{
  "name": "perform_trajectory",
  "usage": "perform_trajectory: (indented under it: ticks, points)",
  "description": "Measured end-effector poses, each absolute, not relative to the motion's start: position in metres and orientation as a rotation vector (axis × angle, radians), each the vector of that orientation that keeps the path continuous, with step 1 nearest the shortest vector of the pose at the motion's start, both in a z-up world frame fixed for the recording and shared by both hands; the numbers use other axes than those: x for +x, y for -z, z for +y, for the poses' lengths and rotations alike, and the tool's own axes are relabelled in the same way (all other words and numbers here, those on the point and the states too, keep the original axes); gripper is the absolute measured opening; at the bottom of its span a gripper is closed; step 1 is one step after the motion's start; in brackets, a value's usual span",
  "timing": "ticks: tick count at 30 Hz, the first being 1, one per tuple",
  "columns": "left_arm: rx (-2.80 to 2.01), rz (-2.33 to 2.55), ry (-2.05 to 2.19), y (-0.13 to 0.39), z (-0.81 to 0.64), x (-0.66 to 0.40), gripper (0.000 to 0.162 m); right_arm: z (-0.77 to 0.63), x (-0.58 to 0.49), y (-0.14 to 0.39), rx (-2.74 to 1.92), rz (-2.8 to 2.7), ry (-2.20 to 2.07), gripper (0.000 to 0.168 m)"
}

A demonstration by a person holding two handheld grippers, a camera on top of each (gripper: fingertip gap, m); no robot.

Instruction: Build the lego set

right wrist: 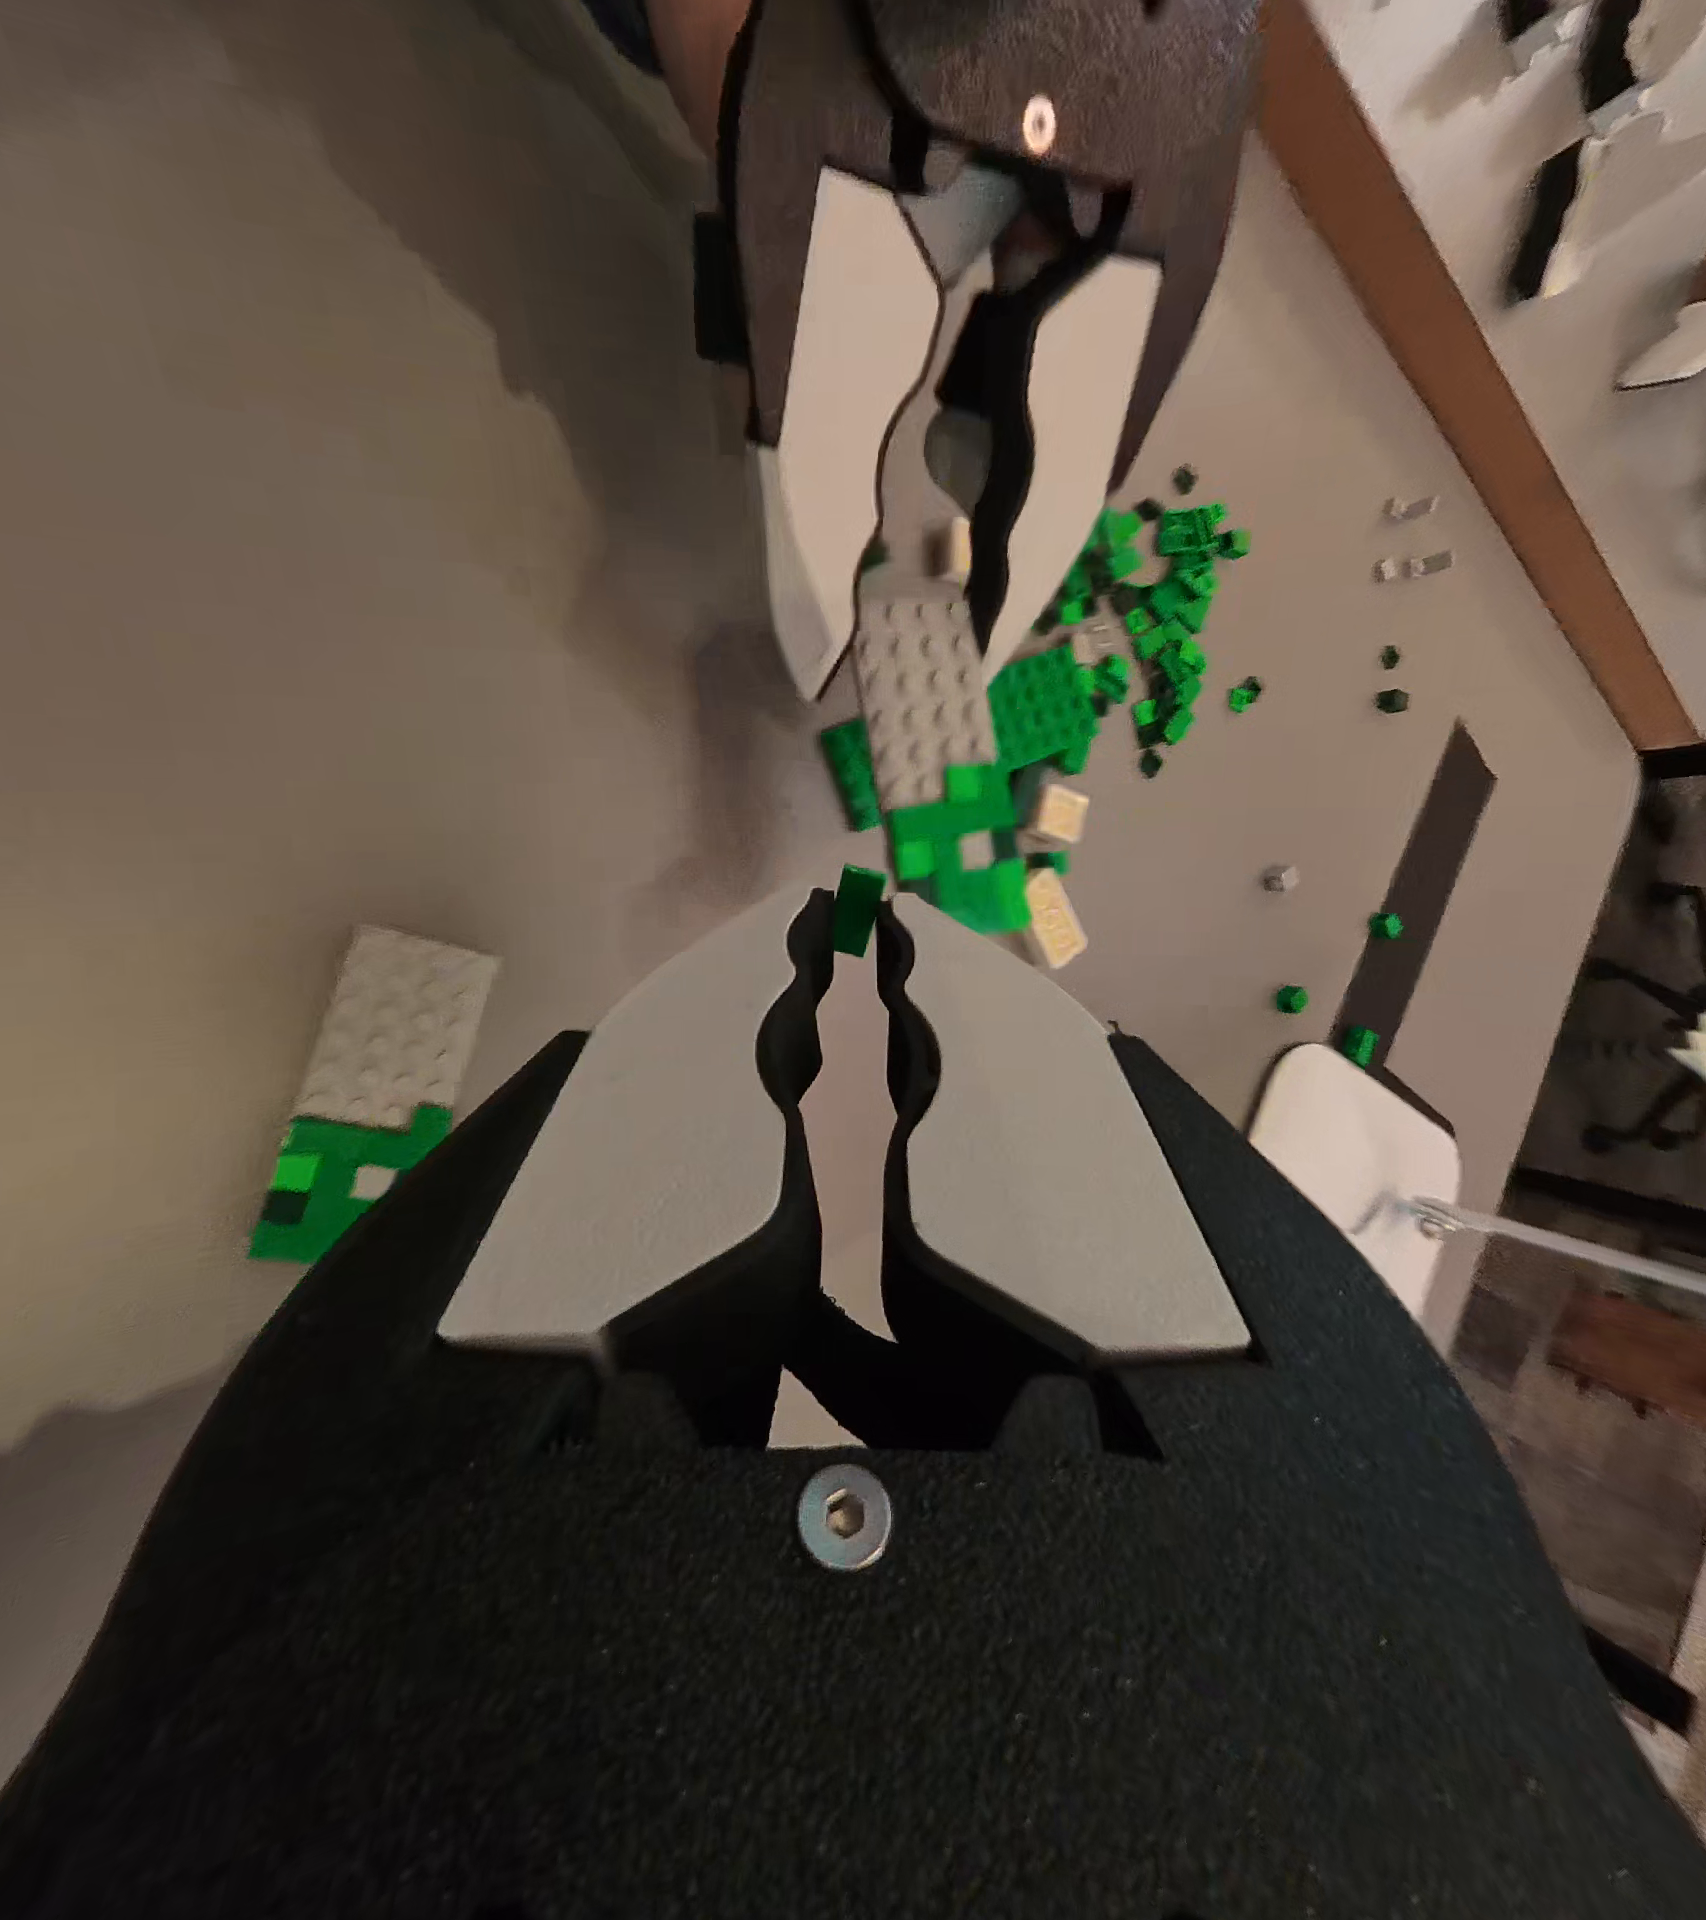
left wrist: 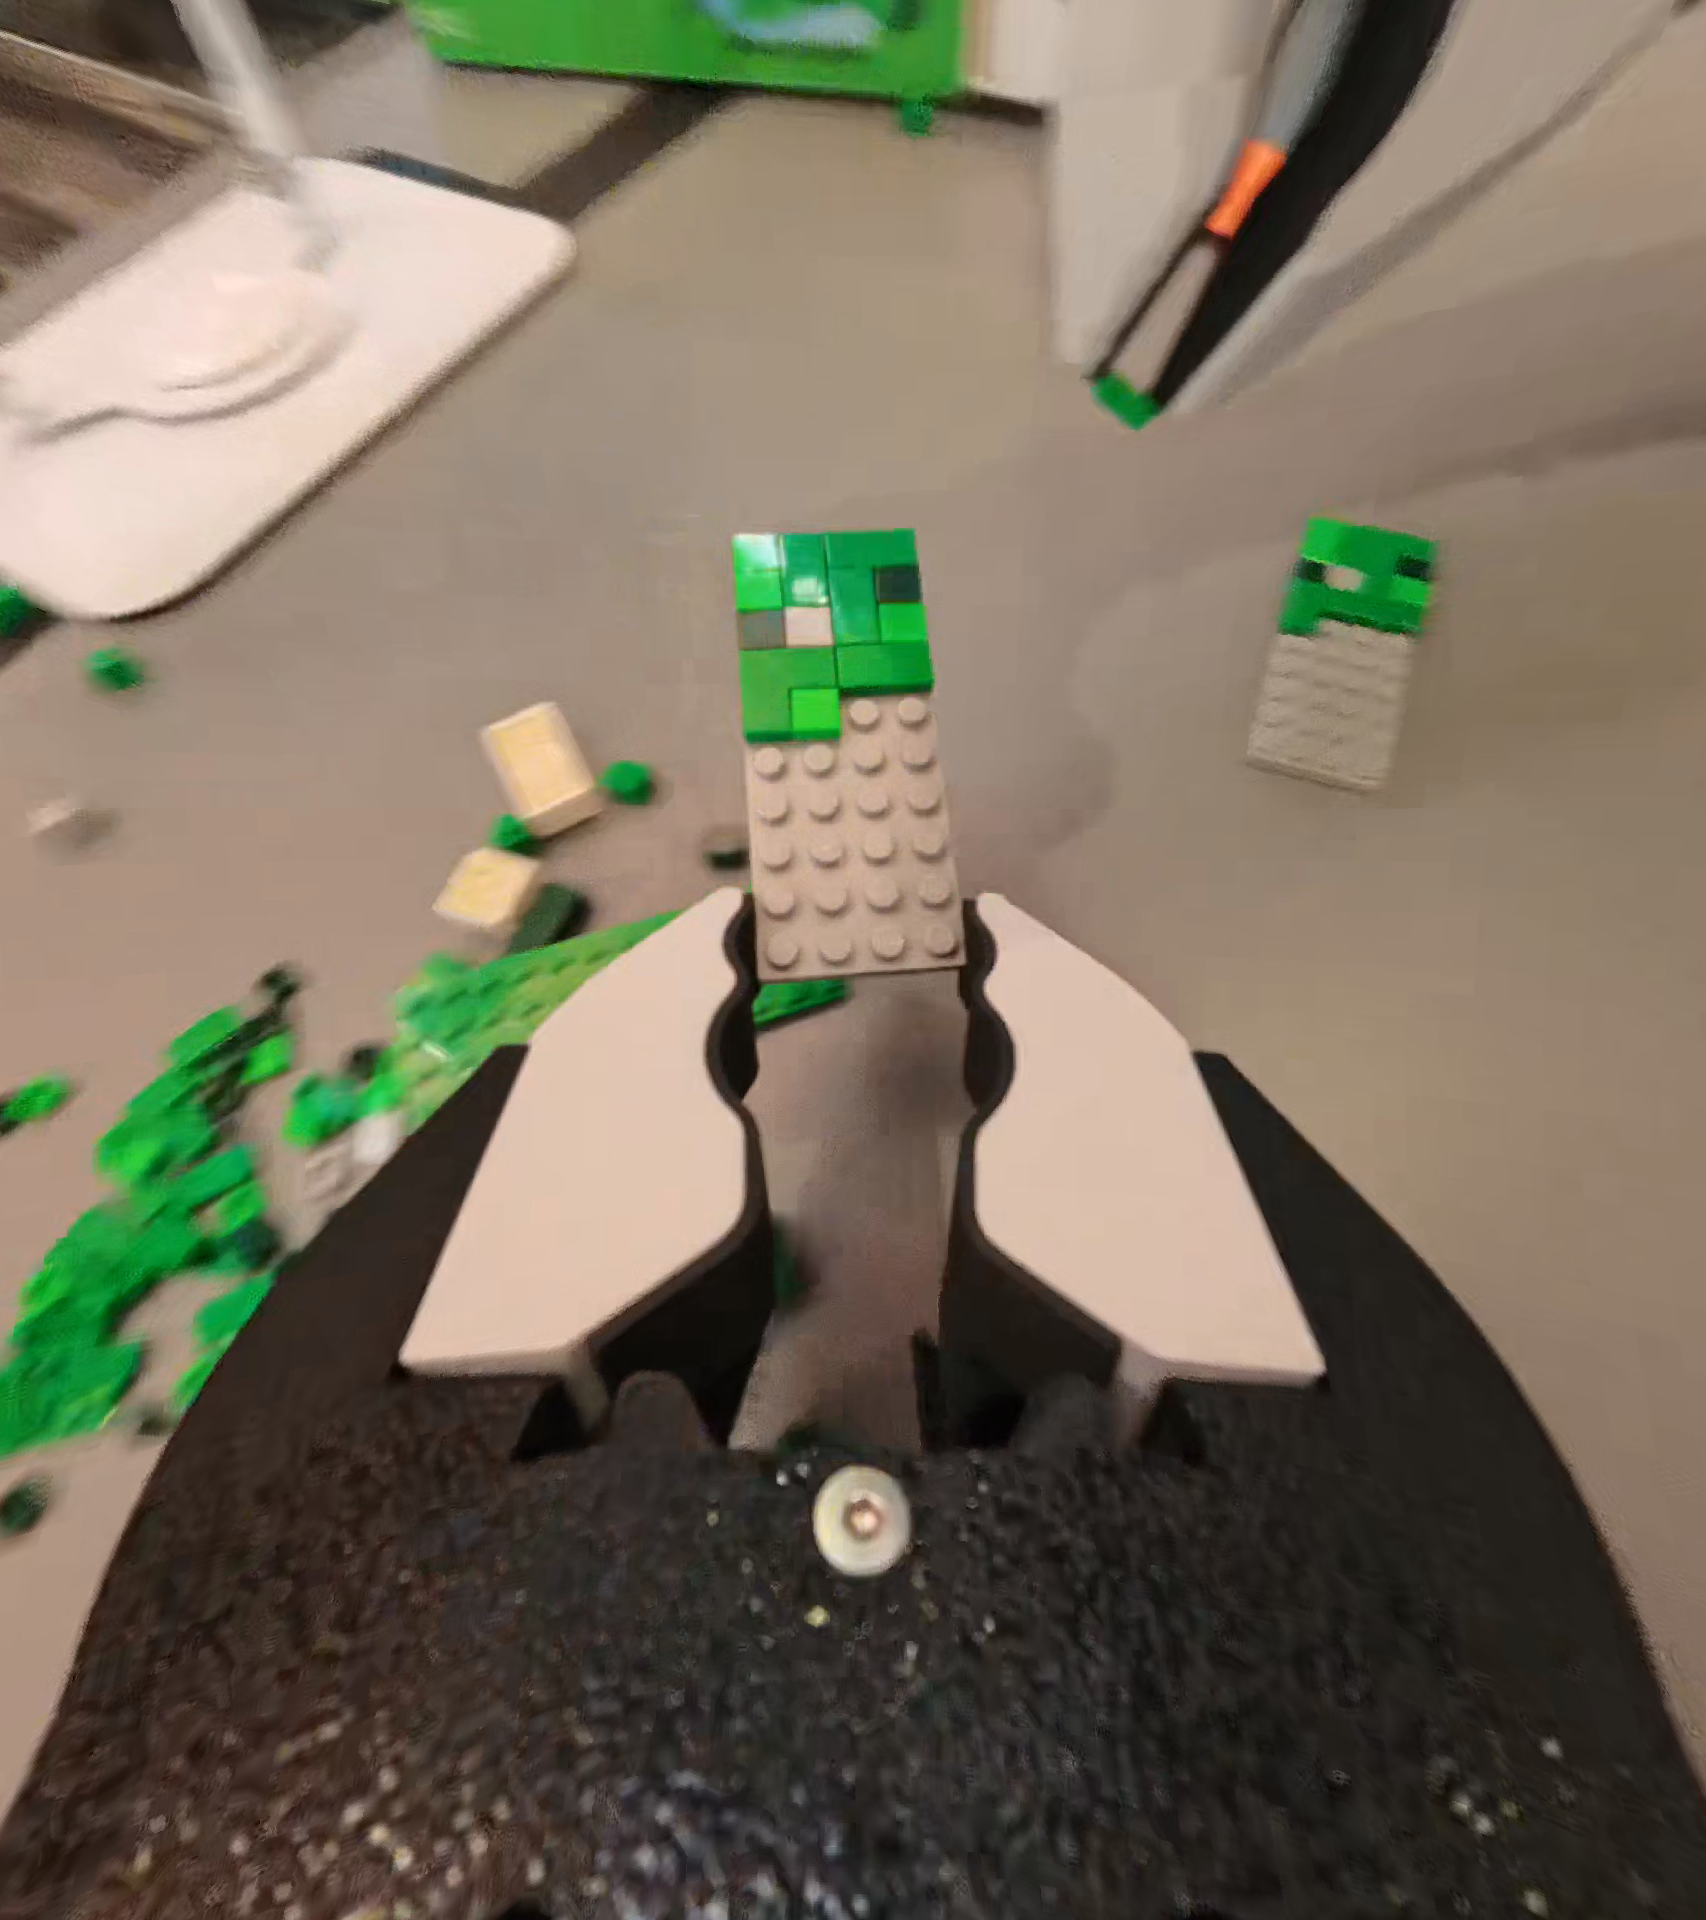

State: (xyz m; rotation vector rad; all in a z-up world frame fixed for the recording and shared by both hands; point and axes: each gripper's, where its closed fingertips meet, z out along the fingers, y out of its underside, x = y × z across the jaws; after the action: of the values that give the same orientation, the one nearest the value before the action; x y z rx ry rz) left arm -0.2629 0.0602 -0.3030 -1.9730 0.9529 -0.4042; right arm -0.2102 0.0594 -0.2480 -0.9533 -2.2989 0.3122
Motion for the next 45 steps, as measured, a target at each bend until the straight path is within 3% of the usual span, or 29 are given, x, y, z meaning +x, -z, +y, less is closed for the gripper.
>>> perform_trajectory:
  ticks: [1,8,19,38,45]
  points:
    - [-1.976,1.022,0.424,0.307,0.055,-0.248,0.037,0.055,-0.204,0.253,-0.956,-2.333,-0.325,0.007]
    - [-1.964,1.208,0.495,0.315,0.034,-0.198,0.037,0.039,-0.177,0.290,-1.014,-2.547,-0.327,0.008]
    - [-1.964,1.247,0.511,0.318,0.027,-0.193,0.037,0.032,-0.175,0.300,-1.072,-2.663,-0.276,0.008]
    - [-1.952,1.212,0.544,0.312,0.026,-0.197,0.037,0.032,-0.180,0.295,-1.048,-2.672,-0.236,0.011]
    - [-2.000,1.058,0.569,0.306,0.036,-0.206,0.036,0.044,-0.189,0.274,-1.019,-2.403,-0.142,0.021]
